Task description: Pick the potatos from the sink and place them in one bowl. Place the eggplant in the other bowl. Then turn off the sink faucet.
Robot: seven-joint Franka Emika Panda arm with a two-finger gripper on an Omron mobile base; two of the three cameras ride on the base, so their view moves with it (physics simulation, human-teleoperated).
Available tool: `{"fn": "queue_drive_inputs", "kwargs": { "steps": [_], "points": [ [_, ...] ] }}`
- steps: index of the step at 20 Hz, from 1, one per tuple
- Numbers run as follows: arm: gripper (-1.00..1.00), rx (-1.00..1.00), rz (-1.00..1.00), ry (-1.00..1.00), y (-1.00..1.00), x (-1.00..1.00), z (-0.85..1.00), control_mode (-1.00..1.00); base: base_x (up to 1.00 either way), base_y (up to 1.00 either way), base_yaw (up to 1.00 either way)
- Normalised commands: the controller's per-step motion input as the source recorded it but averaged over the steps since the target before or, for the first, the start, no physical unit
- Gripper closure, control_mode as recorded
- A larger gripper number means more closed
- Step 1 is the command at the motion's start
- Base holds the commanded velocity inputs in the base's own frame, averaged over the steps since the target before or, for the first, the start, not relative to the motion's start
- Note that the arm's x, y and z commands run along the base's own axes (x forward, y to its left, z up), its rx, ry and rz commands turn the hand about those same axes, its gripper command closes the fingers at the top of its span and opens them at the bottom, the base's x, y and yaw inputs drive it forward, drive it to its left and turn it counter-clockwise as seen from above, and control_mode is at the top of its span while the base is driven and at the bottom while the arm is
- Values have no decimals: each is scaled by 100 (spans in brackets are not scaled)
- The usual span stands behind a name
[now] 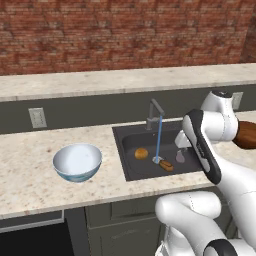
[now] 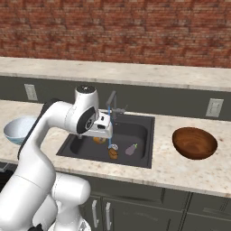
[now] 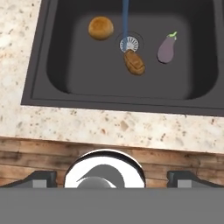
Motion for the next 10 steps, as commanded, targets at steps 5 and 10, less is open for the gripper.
{"fn": "queue_drive_inputs", "kwargs": {
  "steps": [5,10],
  "points": [
    [-100,0,0,0,-15,1,-33,-100,0,0,0],
    [-100,0,0,0,-12,4,-37,-100,0,0,0]
  ]
}}
